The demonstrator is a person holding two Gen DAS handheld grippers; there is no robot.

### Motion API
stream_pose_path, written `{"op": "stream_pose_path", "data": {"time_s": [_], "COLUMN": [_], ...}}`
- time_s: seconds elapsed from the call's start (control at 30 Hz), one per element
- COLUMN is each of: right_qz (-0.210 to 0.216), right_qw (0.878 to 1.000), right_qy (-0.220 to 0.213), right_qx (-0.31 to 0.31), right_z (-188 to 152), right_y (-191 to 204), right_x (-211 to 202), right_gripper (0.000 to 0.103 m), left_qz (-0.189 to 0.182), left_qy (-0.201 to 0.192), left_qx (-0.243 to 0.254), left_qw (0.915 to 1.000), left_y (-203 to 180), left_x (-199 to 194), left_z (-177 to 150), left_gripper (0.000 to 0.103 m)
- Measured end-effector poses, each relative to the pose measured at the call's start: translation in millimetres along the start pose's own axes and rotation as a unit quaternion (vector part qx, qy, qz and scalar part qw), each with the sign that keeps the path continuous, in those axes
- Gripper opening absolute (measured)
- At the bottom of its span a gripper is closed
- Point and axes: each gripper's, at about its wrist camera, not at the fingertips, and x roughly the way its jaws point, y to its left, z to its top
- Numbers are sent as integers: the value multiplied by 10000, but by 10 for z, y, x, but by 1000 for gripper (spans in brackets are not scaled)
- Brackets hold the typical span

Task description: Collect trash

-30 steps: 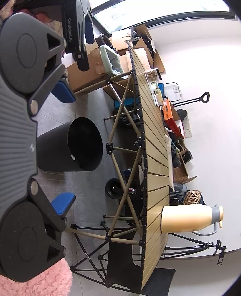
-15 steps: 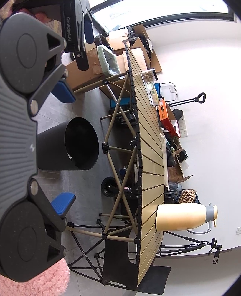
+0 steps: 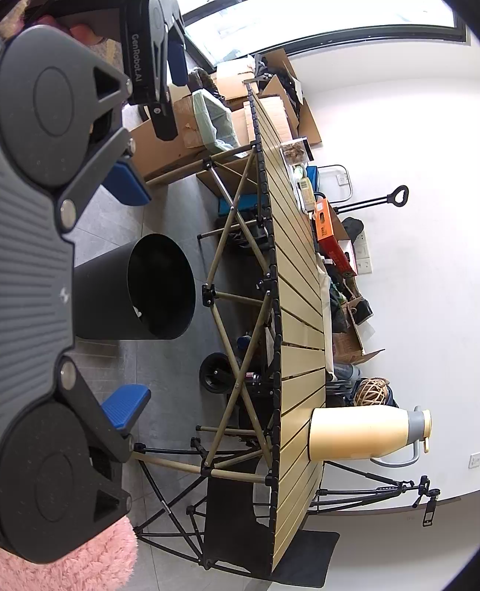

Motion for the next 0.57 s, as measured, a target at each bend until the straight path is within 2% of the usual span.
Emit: {"op": "stream_pose_path", "data": {"time_s": [0.57], "right_qz": [-18], "right_qw": [10000], "right_qy": [-20], "right_qx": [-23], "right_z": [22], "right_y": [3], "right_x": [5], "right_gripper": [103], "left_qz": [-45], "left_qy": [-84], "left_qx": [76], "left_qw": [9999], "left_y": [26], "left_x": [7], "left_z": [3], "left_gripper": [103]}}
